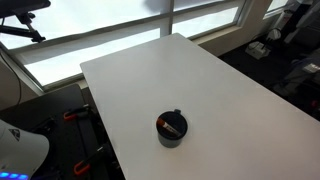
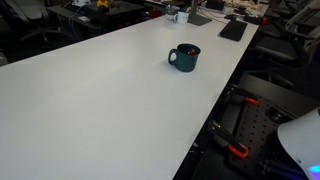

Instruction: Remove the marker from the mug

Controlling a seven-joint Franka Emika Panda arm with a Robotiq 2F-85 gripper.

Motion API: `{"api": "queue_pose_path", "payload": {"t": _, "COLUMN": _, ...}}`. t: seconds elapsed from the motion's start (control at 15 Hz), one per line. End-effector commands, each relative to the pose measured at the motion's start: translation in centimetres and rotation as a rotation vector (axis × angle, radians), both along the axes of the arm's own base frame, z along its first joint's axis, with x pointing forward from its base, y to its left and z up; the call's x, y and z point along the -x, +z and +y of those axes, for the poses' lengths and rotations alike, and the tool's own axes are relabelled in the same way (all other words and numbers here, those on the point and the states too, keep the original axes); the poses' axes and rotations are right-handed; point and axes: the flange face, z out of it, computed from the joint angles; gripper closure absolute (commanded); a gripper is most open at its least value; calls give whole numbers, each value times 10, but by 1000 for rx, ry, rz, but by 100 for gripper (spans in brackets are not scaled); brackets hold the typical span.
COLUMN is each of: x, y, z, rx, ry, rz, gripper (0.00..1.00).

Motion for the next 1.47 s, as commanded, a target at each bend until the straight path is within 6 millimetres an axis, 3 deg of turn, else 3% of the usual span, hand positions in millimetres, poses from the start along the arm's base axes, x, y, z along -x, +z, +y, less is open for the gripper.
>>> {"api": "queue_pose_path", "payload": {"t": 0.0, "x": 5, "y": -9, "z": -32, "rx": -207, "ry": -28, "rz": 7, "gripper": 0}}
{"api": "queue_pose_path", "payload": {"t": 0.27, "x": 15, "y": -44, "z": -82, "rx": -341, "ry": -144, "rz": 64, "gripper": 0}}
{"api": "queue_pose_path", "payload": {"t": 0.53, "x": 35, "y": -83, "z": -135, "rx": -335, "ry": -298, "rz": 138, "gripper": 0}}
{"api": "queue_pose_path", "payload": {"t": 0.8, "x": 51, "y": -112, "z": -172, "rx": -295, "ry": -411, "rz": 177, "gripper": 0}}
{"api": "queue_pose_path", "payload": {"t": 1.27, "x": 50, "y": -122, "z": -180, "rx": -299, "ry": -407, "rz": 192, "gripper": 0}}
{"api": "queue_pose_path", "payload": {"t": 1.4, "x": 34, "y": -120, "z": -181, "rx": -260, "ry": -462, "rz": 221, "gripper": 0}}
